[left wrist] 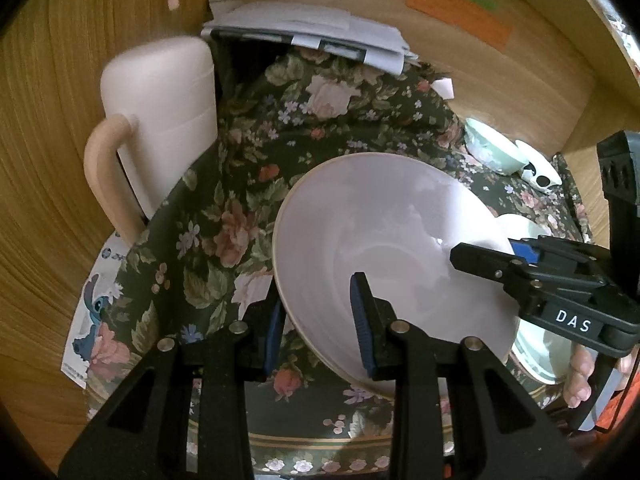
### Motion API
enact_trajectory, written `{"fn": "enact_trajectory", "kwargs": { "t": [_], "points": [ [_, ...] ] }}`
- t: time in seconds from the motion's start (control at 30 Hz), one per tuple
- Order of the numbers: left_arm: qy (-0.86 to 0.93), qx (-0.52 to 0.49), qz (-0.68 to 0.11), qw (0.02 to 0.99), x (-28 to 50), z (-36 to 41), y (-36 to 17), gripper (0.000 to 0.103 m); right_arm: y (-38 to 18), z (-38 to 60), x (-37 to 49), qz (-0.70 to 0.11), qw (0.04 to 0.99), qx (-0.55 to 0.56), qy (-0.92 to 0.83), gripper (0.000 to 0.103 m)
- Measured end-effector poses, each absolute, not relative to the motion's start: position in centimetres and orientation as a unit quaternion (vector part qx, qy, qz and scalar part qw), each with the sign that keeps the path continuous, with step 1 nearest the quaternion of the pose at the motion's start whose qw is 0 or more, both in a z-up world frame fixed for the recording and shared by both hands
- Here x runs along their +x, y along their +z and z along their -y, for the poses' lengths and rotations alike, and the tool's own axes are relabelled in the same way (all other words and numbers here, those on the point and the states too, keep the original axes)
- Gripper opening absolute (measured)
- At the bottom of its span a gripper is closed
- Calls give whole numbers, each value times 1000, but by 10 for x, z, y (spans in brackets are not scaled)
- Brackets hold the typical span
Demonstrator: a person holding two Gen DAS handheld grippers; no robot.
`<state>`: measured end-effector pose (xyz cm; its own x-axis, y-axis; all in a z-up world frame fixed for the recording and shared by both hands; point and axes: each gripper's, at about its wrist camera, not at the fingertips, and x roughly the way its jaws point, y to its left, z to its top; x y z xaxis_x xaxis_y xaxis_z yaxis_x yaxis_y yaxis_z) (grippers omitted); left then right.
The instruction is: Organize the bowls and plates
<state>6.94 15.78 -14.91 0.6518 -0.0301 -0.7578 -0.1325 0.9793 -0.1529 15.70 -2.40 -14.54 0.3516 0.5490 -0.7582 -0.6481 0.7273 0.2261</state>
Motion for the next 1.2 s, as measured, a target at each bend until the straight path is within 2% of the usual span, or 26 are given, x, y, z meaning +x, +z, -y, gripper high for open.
{"fn": "enact_trajectory", "kwargs": {
  "t": [0.2,0.6,0.73,0.83,0.9,1.2],
  "points": [
    [28,-86,-413,906,69,-155,-153,32,-148,22,158,-445,814,-68,368,31],
    [46,-67,-406,910,72,-151,-148,33,-129,38,152,-409,834,-60,365,31],
    [52,-65,-395,915,69,-151,-134,35,-108,55,145,-375,851,-51,364,45],
    [52,-58,-374,924,65,-146,-116,40,-92,72,143,-349,866,-39,356,51],
    [49,-53,-357,931,63,-141,-103,46,-84,83,144,-339,873,-31,351,51],
    [13,-31,-301,953,67,-99,-57,58,-58,138,151,-299,904,-14,306,54]
  ]
}}
